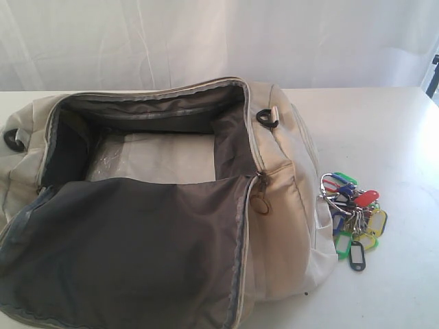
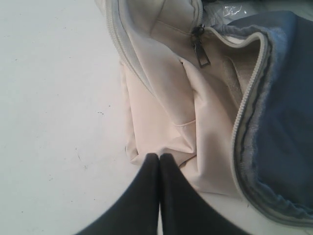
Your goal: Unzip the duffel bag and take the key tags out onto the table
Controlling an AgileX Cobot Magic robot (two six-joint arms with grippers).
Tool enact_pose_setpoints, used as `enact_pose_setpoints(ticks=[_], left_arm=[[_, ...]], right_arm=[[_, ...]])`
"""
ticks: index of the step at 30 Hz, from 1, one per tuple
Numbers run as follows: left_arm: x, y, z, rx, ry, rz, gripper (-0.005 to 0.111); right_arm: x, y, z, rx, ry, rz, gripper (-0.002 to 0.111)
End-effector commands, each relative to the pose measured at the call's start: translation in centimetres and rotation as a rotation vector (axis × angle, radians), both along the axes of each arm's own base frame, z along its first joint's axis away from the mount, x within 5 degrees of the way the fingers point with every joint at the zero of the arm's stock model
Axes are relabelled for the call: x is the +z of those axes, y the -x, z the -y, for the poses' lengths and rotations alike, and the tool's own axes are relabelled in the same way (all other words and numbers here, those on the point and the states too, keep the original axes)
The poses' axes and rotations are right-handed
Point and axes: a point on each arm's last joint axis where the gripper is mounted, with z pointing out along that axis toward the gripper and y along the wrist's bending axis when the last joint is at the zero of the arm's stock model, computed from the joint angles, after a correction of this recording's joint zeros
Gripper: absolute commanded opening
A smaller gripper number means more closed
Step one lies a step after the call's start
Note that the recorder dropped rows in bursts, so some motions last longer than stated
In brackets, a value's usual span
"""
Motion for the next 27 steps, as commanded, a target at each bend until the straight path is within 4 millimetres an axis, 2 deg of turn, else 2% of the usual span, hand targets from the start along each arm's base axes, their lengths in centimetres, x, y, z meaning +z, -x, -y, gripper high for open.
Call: enact_pose_setpoints(ticks=[1, 6, 21, 27], left_arm=[[-0.1, 0.0, 0.0, 0.006, 0.014, 0.002, 0.0], [-0.1, 0.0, 0.0, 0.006, 0.014, 0.002, 0.0], [-0.1, 0.0, 0.0, 0.006, 0.014, 0.002, 0.0], [-0.1, 0.0, 0.0, 0.006, 0.014, 0.002, 0.0]], right_arm=[[-1.8, 0.2, 0.1, -0.022, 0.02, 0.004, 0.0], [-3.5, 0.1, 0.1, -0.023, 0.011, -0.067, 0.0], [-3.4, 0.1, 0.0, -0.018, -0.032, -0.048, 0.0], [-3.4, 0.0, -0.4, 0.059, -0.03, -0.048, 0.0]])
